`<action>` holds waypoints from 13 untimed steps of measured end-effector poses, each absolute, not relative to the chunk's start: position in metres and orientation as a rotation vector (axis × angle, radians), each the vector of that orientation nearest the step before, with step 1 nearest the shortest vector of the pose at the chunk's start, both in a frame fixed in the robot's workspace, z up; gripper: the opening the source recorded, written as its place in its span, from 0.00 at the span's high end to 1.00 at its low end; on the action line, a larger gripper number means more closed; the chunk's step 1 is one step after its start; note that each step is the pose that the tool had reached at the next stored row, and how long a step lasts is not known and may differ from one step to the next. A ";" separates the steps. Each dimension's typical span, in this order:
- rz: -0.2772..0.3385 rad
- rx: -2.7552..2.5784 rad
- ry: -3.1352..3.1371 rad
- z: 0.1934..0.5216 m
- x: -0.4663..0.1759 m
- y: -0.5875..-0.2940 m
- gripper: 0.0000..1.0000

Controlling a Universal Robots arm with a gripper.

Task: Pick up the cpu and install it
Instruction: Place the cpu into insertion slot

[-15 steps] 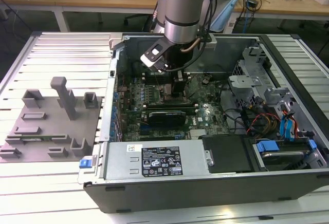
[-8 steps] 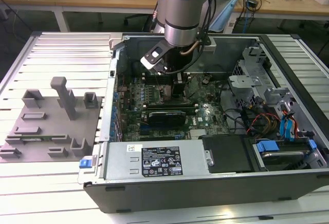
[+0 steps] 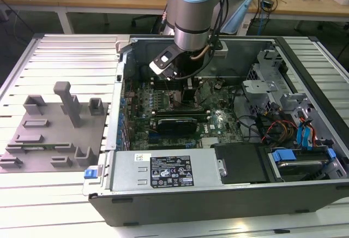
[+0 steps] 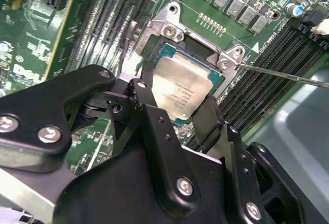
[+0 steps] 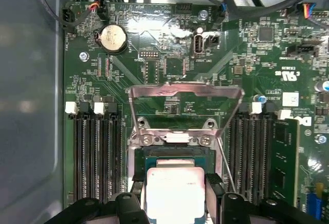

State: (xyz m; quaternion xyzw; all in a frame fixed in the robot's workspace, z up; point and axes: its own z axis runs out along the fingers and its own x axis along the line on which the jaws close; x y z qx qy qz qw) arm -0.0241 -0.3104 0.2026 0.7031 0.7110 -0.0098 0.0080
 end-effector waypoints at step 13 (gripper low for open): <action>-0.031 2.194 2.226 0.199 -0.022 -0.309 0.45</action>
